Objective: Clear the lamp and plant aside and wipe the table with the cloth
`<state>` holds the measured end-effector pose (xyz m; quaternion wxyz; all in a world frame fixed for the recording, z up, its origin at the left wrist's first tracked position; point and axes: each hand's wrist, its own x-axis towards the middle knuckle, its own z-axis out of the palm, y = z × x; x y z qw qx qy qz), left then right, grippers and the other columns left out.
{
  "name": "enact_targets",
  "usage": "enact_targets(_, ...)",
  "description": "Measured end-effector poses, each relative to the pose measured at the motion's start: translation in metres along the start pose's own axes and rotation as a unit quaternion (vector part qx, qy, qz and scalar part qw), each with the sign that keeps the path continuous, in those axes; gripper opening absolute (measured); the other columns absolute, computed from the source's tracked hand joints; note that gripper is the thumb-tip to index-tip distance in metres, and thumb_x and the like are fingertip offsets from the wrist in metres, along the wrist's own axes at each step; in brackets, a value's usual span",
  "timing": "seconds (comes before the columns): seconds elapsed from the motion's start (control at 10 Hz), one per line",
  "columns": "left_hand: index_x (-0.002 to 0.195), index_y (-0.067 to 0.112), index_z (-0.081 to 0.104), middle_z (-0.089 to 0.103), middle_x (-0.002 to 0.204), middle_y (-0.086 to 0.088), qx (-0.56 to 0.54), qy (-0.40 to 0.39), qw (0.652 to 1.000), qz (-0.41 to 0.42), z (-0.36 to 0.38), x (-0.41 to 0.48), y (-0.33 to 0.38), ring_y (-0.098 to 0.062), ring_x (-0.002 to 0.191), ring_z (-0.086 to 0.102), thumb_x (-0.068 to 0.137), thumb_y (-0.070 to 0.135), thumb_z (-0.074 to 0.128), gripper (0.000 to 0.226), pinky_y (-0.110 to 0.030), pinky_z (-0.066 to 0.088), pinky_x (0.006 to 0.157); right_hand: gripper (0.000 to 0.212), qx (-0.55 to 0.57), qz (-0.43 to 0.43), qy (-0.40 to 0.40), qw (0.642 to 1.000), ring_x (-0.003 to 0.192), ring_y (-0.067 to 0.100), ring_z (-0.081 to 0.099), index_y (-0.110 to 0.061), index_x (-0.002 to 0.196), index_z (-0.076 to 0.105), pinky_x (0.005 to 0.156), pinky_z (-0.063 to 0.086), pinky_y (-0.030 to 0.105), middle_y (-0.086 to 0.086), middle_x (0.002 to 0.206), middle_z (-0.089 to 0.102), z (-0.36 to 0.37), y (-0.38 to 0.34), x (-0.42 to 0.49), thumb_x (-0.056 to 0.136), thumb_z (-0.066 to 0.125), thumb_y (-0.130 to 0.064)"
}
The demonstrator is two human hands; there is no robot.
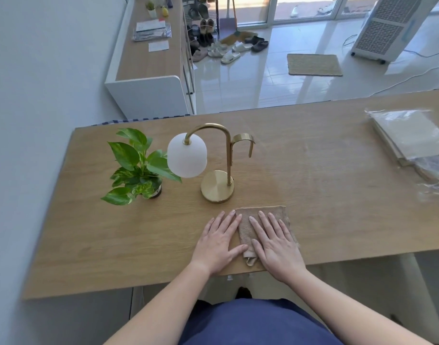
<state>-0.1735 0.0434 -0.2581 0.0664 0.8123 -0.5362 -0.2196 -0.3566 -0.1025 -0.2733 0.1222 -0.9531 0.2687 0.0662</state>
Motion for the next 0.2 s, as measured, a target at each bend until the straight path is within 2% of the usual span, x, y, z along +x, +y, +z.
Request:
enact_targets(0.1, 0.173, 0.042, 0.004, -0.003, 0.182, 0.018, -0.029, -0.004, 1.0, 0.002, -0.012, 0.0, 0.003, -0.01, 0.168, -0.008, 0.104, 0.075, 0.041, 0.086, -0.035, -0.006, 0.135, 0.065, 0.005, 0.004, -0.014, 1.0, 0.164, 0.012, -0.015, -0.043, 0.169, -0.007, 0.132, -0.012, 0.035, -0.01, 0.179, -0.009, -0.008, -0.002, 0.001, 0.111, 0.016, -0.06)
enact_targets(0.2, 0.172, 0.034, 0.025, 0.021, 0.18, 0.012, -0.082, 0.033, 0.996, -0.017, -0.028, -0.016, -0.003, -0.013, 0.167, 0.013, 0.107, 0.059, 0.054, 0.075, -0.038, 0.017, 0.136, 0.066, 0.049, 0.011, -0.053, 0.997, 0.165, 0.012, -0.013, -0.046, 0.17, -0.001, 0.133, -0.009, 0.035, -0.012, 0.179, -0.007, -0.021, -0.003, 0.006, 0.111, 0.026, -0.058)
